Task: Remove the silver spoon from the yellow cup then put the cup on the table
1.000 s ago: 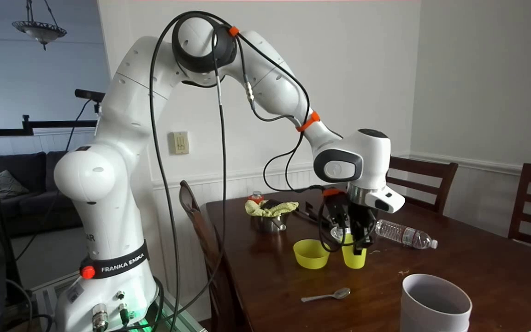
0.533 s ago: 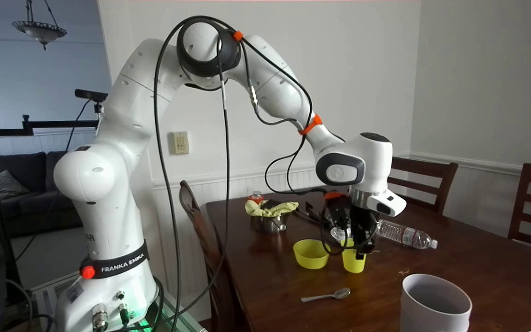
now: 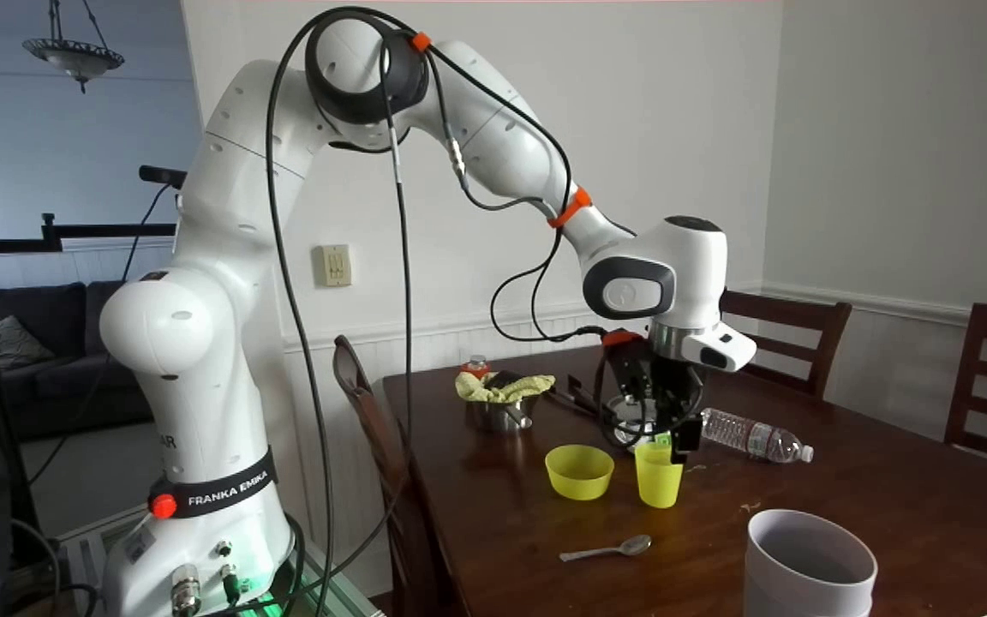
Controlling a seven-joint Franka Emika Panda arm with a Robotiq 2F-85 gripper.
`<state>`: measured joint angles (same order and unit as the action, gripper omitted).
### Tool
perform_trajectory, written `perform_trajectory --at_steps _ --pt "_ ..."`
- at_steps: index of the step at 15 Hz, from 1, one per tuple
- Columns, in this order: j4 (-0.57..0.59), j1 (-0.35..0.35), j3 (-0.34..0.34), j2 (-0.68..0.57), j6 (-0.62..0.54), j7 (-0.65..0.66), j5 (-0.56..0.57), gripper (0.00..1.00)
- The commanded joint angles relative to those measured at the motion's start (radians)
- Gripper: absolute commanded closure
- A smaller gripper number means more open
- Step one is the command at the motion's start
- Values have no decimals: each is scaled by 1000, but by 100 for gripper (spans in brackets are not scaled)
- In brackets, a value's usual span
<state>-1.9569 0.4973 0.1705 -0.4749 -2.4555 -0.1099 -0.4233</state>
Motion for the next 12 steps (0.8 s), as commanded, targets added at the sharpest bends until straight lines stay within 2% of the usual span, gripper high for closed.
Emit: perform_trajectory --at_steps 1,6,12 --pt "-99 -14 26 142 39 10 6 0" --pt "-191 -101 125 273 28 200 154 0" --pt "-273 -155 178 390 34 375 319 0"
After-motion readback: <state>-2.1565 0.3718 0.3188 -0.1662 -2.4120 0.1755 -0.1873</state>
